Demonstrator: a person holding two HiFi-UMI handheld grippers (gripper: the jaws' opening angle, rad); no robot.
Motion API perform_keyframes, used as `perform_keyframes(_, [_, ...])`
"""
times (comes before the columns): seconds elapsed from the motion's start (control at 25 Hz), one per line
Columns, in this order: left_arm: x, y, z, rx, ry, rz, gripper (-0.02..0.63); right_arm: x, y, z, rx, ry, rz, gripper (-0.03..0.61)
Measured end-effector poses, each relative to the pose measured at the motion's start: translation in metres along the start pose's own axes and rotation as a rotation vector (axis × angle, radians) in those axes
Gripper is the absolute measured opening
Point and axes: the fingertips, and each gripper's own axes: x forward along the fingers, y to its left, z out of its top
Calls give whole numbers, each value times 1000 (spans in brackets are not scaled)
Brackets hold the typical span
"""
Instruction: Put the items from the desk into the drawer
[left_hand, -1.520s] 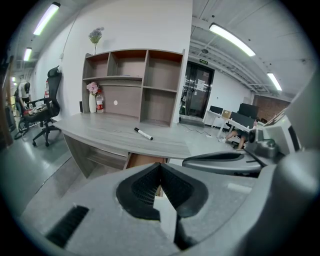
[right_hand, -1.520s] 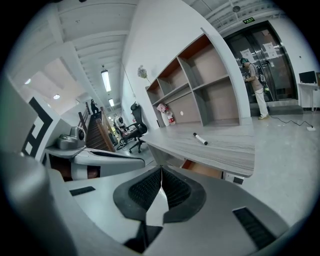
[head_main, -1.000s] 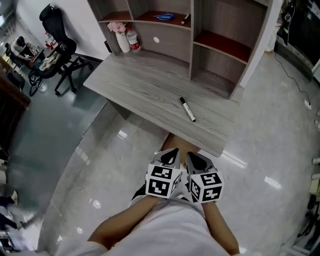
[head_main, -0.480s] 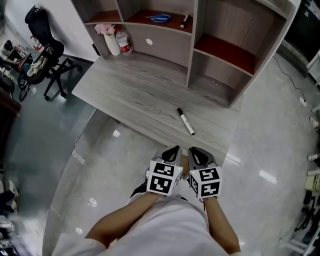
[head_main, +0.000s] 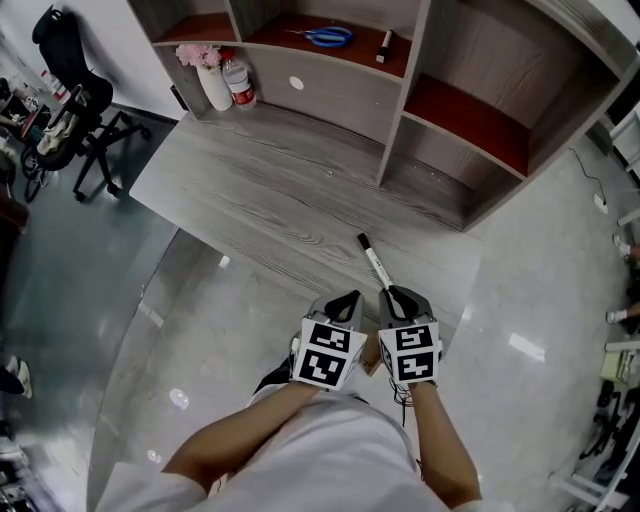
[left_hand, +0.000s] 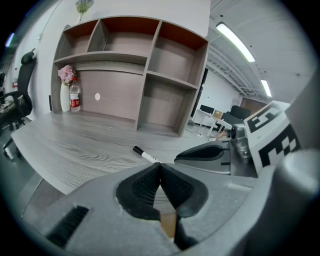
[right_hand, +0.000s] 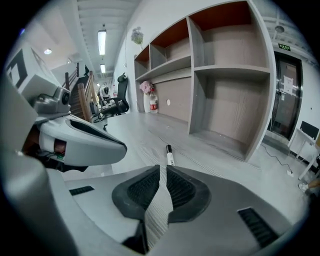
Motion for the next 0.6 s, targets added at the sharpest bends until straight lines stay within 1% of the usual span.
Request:
perform_keyframes(0.08, [3,9,1,-7,6,1,2,12,-4,0,-8,19,-4,8])
perform_keyframes(0.24, [11,27,0,-27,19,7,2,34,-10,2,-18,52,0,37])
perform_keyframes(0.6, [16,55,-1,-53,35,17,2,72,-17,-1,-41,138,3,71])
